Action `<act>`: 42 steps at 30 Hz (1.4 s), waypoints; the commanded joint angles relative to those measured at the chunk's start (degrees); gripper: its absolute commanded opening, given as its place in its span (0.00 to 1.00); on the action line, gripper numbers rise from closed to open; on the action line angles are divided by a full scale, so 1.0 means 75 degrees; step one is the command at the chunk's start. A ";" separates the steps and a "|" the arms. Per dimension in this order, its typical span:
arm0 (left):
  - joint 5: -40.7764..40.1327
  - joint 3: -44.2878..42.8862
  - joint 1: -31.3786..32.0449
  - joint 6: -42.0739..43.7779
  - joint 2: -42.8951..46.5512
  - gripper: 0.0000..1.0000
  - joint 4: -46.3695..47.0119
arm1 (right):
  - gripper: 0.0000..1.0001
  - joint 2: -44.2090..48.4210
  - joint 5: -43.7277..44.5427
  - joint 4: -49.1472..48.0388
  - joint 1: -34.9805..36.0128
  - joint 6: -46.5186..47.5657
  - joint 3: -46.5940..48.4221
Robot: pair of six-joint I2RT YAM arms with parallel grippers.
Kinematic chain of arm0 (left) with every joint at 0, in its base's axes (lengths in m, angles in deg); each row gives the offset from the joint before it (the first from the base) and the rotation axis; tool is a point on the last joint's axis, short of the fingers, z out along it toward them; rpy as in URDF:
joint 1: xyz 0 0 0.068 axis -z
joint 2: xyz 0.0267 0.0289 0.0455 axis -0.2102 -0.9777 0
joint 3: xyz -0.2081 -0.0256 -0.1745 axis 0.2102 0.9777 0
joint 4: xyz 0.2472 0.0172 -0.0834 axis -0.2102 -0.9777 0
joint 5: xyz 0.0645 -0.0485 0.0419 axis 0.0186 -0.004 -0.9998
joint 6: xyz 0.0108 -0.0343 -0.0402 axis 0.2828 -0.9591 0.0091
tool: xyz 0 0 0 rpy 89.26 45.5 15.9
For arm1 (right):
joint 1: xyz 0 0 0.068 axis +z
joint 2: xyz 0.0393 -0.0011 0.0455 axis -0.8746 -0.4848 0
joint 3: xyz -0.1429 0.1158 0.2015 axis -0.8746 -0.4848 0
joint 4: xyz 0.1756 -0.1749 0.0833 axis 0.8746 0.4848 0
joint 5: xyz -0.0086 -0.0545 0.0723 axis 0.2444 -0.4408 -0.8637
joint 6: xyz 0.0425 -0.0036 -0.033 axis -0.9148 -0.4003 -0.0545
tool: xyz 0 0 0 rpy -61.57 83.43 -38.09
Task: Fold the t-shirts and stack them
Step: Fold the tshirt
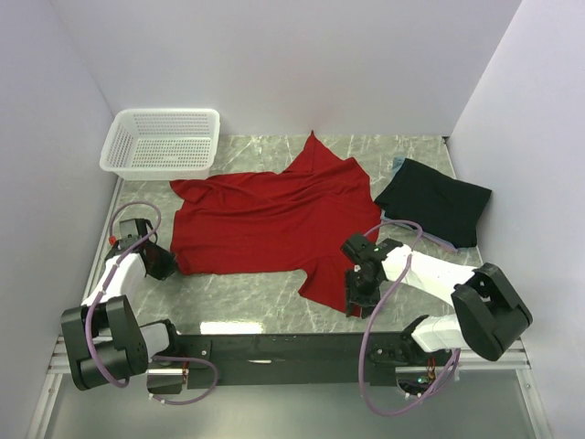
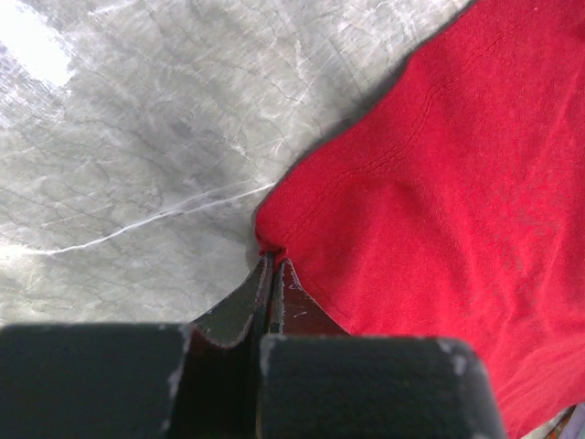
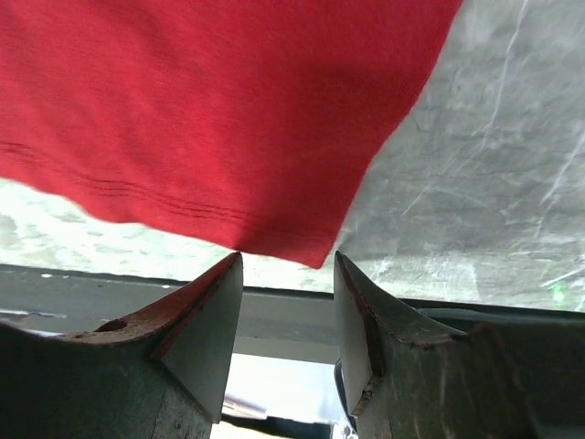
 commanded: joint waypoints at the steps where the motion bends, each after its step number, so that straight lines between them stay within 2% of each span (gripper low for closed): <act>1: 0.0180 -0.0187 -0.0042 0.0205 -0.0014 0.01 0.0214 | 0.51 -0.0154 0.0097 -0.0264 0.0156 -0.0337 -0.0119; 8: 0.0180 -0.0222 -0.0077 0.0264 -0.0049 0.01 0.0237 | 0.47 -0.0365 0.0249 -0.0487 0.0168 -0.0384 -0.0038; 13: 0.0157 -0.0246 -0.0089 0.0264 -0.0049 0.01 0.0214 | 0.30 -0.0577 0.0273 -0.0511 0.0180 -0.0325 -0.0002; 17: 0.0180 -0.0292 -0.0100 0.0217 -0.0002 0.01 0.0109 | 0.05 -0.0612 0.0378 -0.0324 0.0180 -0.0185 0.0161; 18: 0.0134 -0.0362 -0.0112 0.0217 0.0033 0.01 0.0073 | 0.01 -0.0588 0.0413 -0.0254 0.0180 -0.0138 0.0232; 25: -0.0007 -0.0691 -0.0112 0.0088 0.0443 0.01 -0.0313 | 0.00 -0.0471 0.0577 0.0554 0.0180 0.0155 0.0818; 32: 0.0075 -0.0761 -0.0112 -0.0075 0.0900 0.00 -0.0735 | 0.00 0.0149 0.0624 0.1562 0.0180 0.0377 0.1345; 42: -0.0312 -0.1417 -0.0124 -0.0158 0.1849 0.00 -0.2305 | 0.00 0.1075 0.0414 0.3168 0.0180 0.0600 0.2013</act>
